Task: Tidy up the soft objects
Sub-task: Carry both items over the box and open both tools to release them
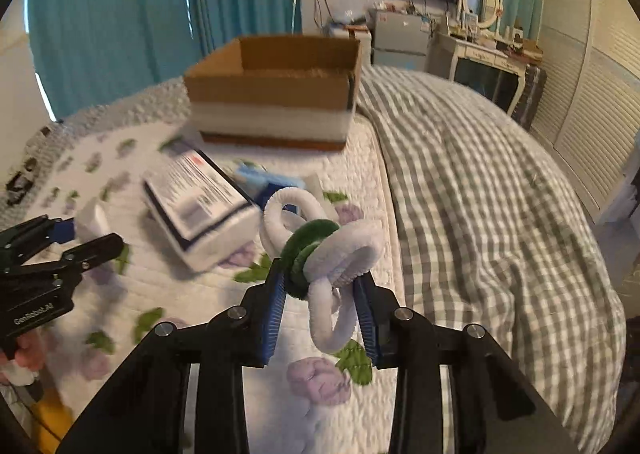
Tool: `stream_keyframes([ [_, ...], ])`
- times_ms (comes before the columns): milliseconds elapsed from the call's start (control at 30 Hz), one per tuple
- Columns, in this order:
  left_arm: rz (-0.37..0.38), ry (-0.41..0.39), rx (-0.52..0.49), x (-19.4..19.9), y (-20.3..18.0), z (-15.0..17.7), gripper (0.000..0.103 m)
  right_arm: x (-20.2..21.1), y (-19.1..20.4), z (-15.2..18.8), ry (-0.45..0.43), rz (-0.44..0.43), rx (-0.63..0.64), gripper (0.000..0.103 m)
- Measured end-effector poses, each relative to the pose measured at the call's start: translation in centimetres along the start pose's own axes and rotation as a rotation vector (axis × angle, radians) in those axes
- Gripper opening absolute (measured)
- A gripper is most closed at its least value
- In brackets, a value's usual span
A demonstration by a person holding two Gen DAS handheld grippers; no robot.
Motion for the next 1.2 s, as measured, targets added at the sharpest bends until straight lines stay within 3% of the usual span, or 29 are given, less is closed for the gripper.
stream_keyframes([
  [300, 0.000, -0.168, -0.050, 6.6, -2.5, -7.5, 0.048, 7.8, 0.9, -5.8, -0.147, -0.040, 0.025, 0.033],
  [533, 0.001, -0.240, -0.070, 6.3, -2.7, -13.4, 0.048, 9.4, 1.3, -12.3, -0.233, -0.064, 0.061, 0.033],
  [733, -0.022, -0.236, -0.091, 0.7, -1.5, -17.4, 0.047, 4.9, 1.7, -18.2, -0.256, -0.068, 0.093, 0.033],
  [900, -0.028, -0.201, -0.048, -5.9, 0.8, -20.0, 0.047, -2.6, 1.7, -22.4, -0.232, -0.072, 0.092, 0.033],
  [1200, -0.064, -0.145, -0.015, -16.6, 4.0, -19.6, 0.048, -14.8, -0.1, -23.8, -0.147, -0.096, 0.029, 0.034],
])
Point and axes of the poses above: each gripper's, at about its wrist camera, not at the fingertips, and x roughly against the way its jaws point, y to its left, z to its underside, the point moved 1 cm from there along -x, roughly the way its jaws point, and after that the axes turned 8 degrees about -y, right-handed, at the moved point
